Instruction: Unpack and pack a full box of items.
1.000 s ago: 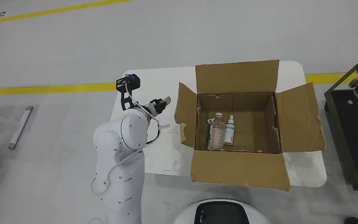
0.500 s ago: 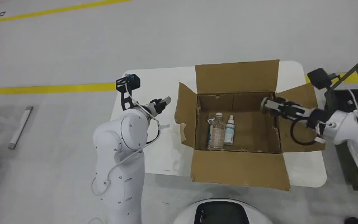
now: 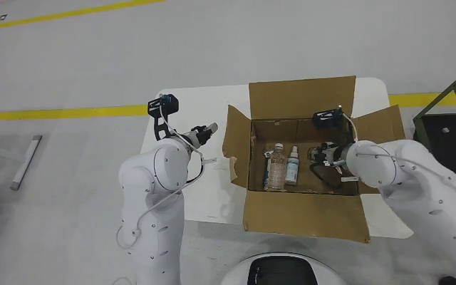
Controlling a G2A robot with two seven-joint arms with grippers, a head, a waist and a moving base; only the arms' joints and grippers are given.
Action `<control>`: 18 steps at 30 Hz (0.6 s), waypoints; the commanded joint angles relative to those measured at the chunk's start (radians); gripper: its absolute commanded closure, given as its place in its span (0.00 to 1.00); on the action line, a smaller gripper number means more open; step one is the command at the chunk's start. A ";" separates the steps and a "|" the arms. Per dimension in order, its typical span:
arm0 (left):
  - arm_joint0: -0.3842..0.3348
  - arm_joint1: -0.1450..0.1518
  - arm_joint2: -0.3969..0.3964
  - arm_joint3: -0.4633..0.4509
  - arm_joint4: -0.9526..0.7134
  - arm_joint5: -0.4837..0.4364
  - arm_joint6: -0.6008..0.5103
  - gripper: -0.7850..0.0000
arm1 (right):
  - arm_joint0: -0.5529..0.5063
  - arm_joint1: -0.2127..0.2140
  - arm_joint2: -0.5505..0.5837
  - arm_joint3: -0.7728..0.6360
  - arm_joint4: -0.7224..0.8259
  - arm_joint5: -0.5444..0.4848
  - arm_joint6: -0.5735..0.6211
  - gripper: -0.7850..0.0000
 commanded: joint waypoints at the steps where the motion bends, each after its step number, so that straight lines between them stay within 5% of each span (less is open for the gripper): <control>1: 0.000 0.000 0.000 0.000 0.000 0.000 0.000 0.00 | 0.018 -0.008 -0.036 0.017 -0.031 0.035 0.008 1.00; 18: 0.000 0.000 0.000 0.000 0.000 0.000 0.000 0.00 | 0.109 -0.087 -0.237 0.249 -0.076 0.076 -0.043 1.00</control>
